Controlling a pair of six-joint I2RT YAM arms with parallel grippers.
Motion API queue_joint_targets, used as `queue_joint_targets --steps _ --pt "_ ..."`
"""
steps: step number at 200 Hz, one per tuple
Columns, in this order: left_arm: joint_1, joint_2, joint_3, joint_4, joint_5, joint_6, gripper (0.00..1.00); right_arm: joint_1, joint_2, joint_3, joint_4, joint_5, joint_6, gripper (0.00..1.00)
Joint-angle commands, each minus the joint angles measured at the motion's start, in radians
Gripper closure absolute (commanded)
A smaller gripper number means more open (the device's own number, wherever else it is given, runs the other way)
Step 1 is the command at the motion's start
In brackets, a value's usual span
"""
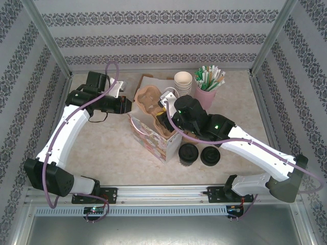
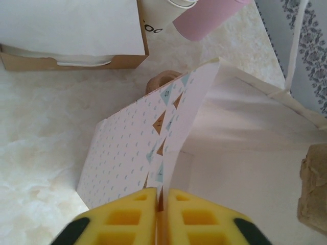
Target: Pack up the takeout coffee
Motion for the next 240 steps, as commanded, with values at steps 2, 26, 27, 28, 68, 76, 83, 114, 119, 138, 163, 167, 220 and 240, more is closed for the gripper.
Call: queue_joint_targets --steps 2,26,27,28,68,76,83,114,119,138,163,167,220,240 --pt "0.007 -0.049 -0.012 0.046 -0.021 -0.024 0.93 0.012 0.019 0.024 -0.053 -0.023 -0.009 0.75" --pt "0.006 -0.087 -0.029 0.047 -0.045 -0.051 0.96 0.014 0.031 0.035 -0.082 -0.055 -0.026 0.75" --pt "0.005 -0.089 -0.029 0.048 -0.045 -0.053 0.96 0.015 0.031 0.036 -0.083 -0.057 -0.028 0.75" --pt "0.005 -0.091 -0.029 0.047 -0.045 -0.053 0.96 0.015 0.032 0.037 -0.085 -0.059 -0.028 0.75" --pt "0.004 -0.141 -0.086 0.057 -0.03 -0.095 0.98 0.026 0.061 0.079 -0.157 -0.103 -0.087 0.75" --pt "0.005 -0.146 -0.098 0.057 -0.025 -0.1 0.98 0.027 0.066 0.086 -0.168 -0.111 -0.096 0.75" --pt "0.003 -0.149 -0.107 0.057 -0.021 -0.104 0.98 0.028 0.072 0.093 -0.178 -0.115 -0.099 0.74" --pt "0.003 -0.18 -0.138 0.063 -0.014 -0.134 0.98 0.03 0.1 0.132 -0.231 -0.123 -0.112 0.74" --pt "0.003 -0.185 -0.142 0.064 -0.013 -0.141 0.98 0.03 0.106 0.139 -0.243 -0.121 -0.113 0.74" --pt "0.002 -0.211 -0.151 0.063 -0.006 -0.159 0.98 0.031 0.127 0.169 -0.282 -0.115 -0.118 0.75" --pt "0.0 -0.248 -0.177 0.062 -0.006 -0.175 0.98 0.035 0.15 0.196 -0.321 -0.116 -0.131 0.74" --pt "0.0 -0.254 -0.182 0.063 -0.008 -0.179 0.98 0.036 0.154 0.2 -0.327 -0.118 -0.134 0.75" --pt "-0.003 -0.298 -0.241 0.065 -0.011 -0.201 0.96 0.055 0.219 0.253 -0.388 -0.138 -0.145 0.74" --pt "-0.003 -0.311 -0.246 0.069 -0.012 -0.21 0.93 0.059 0.244 0.276 -0.418 -0.137 -0.149 0.74"
